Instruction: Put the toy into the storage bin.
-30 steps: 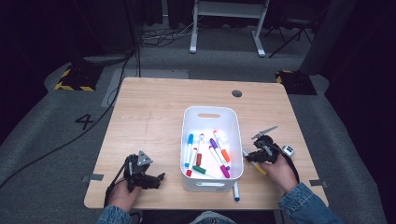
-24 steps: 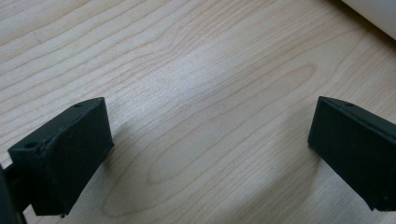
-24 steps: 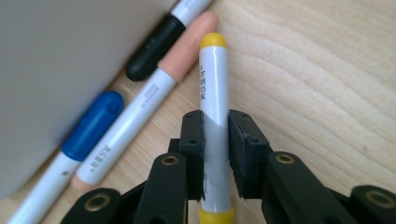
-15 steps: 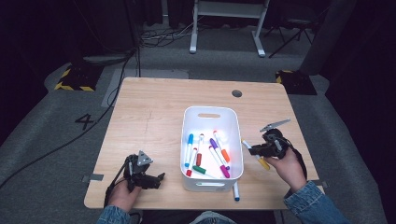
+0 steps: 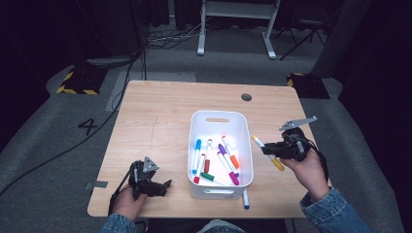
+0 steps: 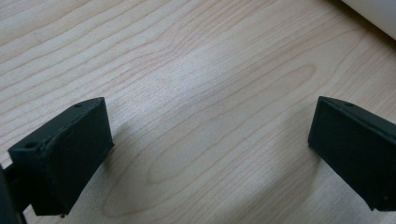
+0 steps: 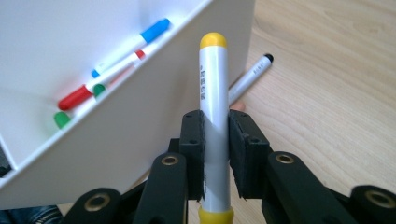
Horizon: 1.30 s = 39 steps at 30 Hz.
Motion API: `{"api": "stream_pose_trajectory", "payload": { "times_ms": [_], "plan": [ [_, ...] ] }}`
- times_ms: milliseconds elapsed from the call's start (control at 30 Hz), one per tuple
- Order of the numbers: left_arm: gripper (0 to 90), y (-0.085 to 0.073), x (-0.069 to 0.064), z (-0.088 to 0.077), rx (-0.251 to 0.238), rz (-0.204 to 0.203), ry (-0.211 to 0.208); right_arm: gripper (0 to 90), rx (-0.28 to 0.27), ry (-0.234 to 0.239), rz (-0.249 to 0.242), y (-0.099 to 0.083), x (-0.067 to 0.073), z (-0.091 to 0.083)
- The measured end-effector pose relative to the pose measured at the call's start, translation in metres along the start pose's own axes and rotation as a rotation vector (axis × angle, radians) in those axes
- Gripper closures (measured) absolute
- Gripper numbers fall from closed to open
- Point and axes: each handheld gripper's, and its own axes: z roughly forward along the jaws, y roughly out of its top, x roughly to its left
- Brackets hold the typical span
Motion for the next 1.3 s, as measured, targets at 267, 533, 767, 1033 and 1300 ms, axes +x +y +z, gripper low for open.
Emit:
{"api": "stream_pose_trajectory", "payload": {
  "times_ms": [267, 533, 767, 1033, 1300],
  "plan": [
    [0.0, 0.000, 0.000, 0.000, 0.000, 0.000, 0.000, 76.8, -0.034, 0.033, -0.049, 0.013, 0.019, -0.015],
    [0.0, 0.000, 0.000, 0.000, 0.000, 0.000, 0.000, 76.8, -0.049, 0.058, -0.103, 0.023, 0.039, -0.020],
    [0.0, 0.000, 0.000, 0.000, 0.000, 0.000, 0.000, 76.8, -0.044, 0.088, -0.142, 0.030, 0.055, -0.016],
    [0.0, 0.000, 0.000, 0.000, 0.000, 0.000, 0.000, 76.9, -0.046, 0.124, -0.176, 0.040, 0.073, -0.012],
    [0.0, 0.000, 0.000, 0.000, 0.000, 0.000, 0.000, 76.8, -0.054, 0.169, -0.219, 0.050, 0.092, -0.004]
  ]
}}
